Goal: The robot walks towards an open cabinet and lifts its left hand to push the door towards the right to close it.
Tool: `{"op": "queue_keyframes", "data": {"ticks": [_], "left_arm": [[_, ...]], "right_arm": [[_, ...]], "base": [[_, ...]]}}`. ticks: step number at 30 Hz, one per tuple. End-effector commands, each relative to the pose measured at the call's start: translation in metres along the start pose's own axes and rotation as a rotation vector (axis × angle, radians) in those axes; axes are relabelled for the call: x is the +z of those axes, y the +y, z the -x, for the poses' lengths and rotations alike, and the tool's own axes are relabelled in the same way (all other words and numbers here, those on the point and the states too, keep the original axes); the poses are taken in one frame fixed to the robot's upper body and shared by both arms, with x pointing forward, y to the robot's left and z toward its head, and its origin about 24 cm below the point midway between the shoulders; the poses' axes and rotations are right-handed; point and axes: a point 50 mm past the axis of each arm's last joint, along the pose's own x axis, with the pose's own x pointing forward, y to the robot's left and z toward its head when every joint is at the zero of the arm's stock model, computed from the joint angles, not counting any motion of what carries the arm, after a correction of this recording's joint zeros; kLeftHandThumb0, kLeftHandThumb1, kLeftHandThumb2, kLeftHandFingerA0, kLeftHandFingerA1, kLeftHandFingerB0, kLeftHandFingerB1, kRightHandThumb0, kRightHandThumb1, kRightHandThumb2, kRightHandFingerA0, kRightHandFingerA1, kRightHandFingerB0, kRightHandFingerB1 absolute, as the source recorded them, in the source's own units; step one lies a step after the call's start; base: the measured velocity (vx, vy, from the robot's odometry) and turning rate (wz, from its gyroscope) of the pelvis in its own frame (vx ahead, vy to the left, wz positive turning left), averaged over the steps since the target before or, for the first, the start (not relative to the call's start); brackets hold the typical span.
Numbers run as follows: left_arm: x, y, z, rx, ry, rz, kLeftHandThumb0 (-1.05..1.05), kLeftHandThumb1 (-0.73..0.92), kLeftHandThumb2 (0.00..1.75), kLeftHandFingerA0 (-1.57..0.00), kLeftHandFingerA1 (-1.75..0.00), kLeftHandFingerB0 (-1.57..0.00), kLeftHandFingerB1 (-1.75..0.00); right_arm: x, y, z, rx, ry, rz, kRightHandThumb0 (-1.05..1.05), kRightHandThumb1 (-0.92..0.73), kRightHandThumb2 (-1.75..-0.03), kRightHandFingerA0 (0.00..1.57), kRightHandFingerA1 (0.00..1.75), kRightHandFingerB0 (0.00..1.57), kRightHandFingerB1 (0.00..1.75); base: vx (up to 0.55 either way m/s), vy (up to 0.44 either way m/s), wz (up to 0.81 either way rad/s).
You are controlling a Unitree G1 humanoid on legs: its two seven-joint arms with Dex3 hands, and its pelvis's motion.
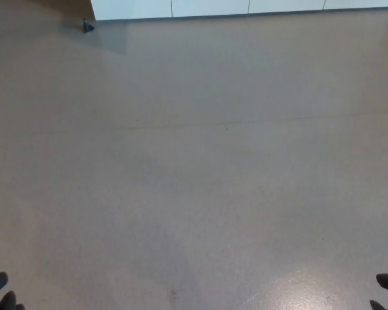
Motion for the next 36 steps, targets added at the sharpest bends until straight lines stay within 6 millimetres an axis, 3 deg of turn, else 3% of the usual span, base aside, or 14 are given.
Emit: {"op": "queue_keyframes", "data": {"ticks": [1, 3, 4, 26, 27, 28, 30, 31, 36], "left_arm": [[-0.001, 0.004, 0.003, 0.006, -0.017, -0.001, -0.34, 0.74, 0.61, -0.54, -0.51, -0.45, -0.43], [-0.002, 0.005, 0.003, 0.013, -0.006, 0.002, -0.34, 0.74, 0.61, -0.54, -0.51, -0.45, -0.43], [-0.002, 0.005, 0.003, 0.014, -0.006, 0.004, -0.34, 0.73, 0.60, -0.55, -0.52, -0.46, -0.44], [0.000, 0.002, 0.002, -0.007, -0.004, -0.030, -0.35, 0.76, 0.61, -0.61, -0.53, -0.49, -0.45], [-0.001, 0.001, 0.002, -0.012, -0.004, -0.038, -0.34, 0.77, 0.62, -0.60, -0.53, -0.48, -0.45], [-0.001, 0.001, 0.002, -0.013, -0.004, -0.040, -0.34, 0.77, 0.62, -0.60, -0.53, -0.48, -0.45], [0.000, 0.002, 0.001, -0.005, -0.003, -0.055, -0.35, 0.76, 0.61, -0.63, -0.53, -0.50, -0.45], [0.000, 0.002, 0.001, -0.007, -0.002, -0.056, -0.35, 0.76, 0.61, -0.63, -0.53, -0.50, -0.45], [0.000, 0.002, 0.002, -0.013, -0.004, -0.071, -0.37, 0.76, 0.61, -0.65, -0.54, -0.51, -0.46]], "right_arm": [[-0.001, -0.005, 0.004, -0.014, -0.037, 0.050, -0.36, -0.65, -0.59, 0.68, 0.47, 0.50, 0.40], [-0.003, -0.004, 0.004, -0.011, -0.034, 0.058, -0.36, -0.65, -0.59, 0.68, 0.47, 0.50, 0.40], [-0.004, -0.004, 0.005, -0.010, -0.030, 0.055, -0.43, -0.54, -0.79, 0.61, 0.58, 0.46, 0.51], [-0.011, -0.004, 0.008, 0.003, -0.017, 0.091, -0.40, -0.55, -0.78, 0.62, 0.57, 0.47, 0.51], [-0.012, -0.004, 0.008, 0.003, -0.015, 0.099, -0.33, -0.67, -0.59, 0.70, 0.47, 0.52, 0.40], [-0.012, -0.004, 0.008, 0.003, -0.015, 0.101, -0.33, -0.67, -0.59, 0.70, 0.47, 0.52, 0.40], [-0.012, -0.003, 0.008, 0.005, -0.012, 0.107, -0.32, -0.67, -0.59, 0.70, 0.47, 0.51, 0.40], [-0.012, -0.003, 0.008, 0.003, -0.007, 0.108, -0.40, -0.56, -0.79, 0.64, 0.58, 0.47, 0.51], [-0.014, -0.002, 0.009, 0.005, -0.004, 0.103, -0.39, -0.56, -0.79, 0.63, 0.58, 0.47, 0.52]], "base": [[0.00, 0.000, 0.00], [0.00, 0.000, 0.00], [0.03, 0.008, 0.26], [0.15, -0.173, 0.08], [0.29, 0.038, -0.13], [0.26, 0.092, -0.09], [0.31, 0.180, -0.16], [0.35, 0.252, -0.11], [0.45, 0.270, -0.28]]}}
